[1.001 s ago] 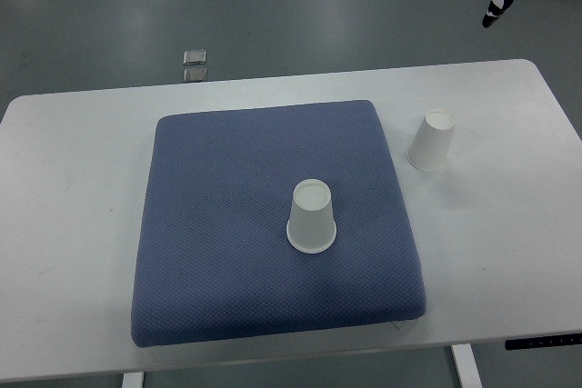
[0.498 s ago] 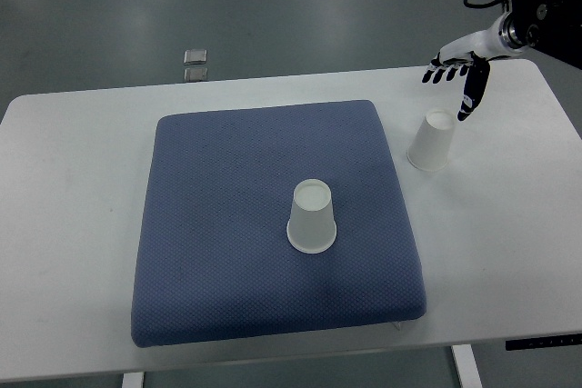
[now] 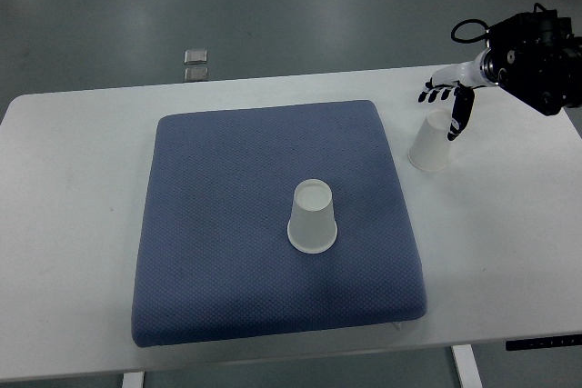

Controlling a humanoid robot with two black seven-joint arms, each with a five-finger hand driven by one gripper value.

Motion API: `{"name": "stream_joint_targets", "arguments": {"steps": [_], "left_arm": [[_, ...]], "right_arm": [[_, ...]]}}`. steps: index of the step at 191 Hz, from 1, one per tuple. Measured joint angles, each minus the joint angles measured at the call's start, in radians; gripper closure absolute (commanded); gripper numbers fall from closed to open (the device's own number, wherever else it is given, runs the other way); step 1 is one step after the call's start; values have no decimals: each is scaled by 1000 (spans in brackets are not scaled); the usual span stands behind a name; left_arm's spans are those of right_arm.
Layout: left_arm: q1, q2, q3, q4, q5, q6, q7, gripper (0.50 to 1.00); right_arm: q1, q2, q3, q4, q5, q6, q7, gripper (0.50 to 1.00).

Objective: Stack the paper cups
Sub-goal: 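Lower the right hand over the loose white paper cup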

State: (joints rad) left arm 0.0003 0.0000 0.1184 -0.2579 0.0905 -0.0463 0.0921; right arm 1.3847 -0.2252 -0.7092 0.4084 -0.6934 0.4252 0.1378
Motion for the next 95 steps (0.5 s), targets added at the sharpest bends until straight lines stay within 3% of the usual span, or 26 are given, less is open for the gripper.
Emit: {"name": "stream_joint_targets", "arguments": {"steps": [95], "left_arm": [[1, 0, 2, -2, 0, 0, 0, 500]], "right_arm": [[-94, 29, -3, -126, -1, -49, 0, 609]]}}
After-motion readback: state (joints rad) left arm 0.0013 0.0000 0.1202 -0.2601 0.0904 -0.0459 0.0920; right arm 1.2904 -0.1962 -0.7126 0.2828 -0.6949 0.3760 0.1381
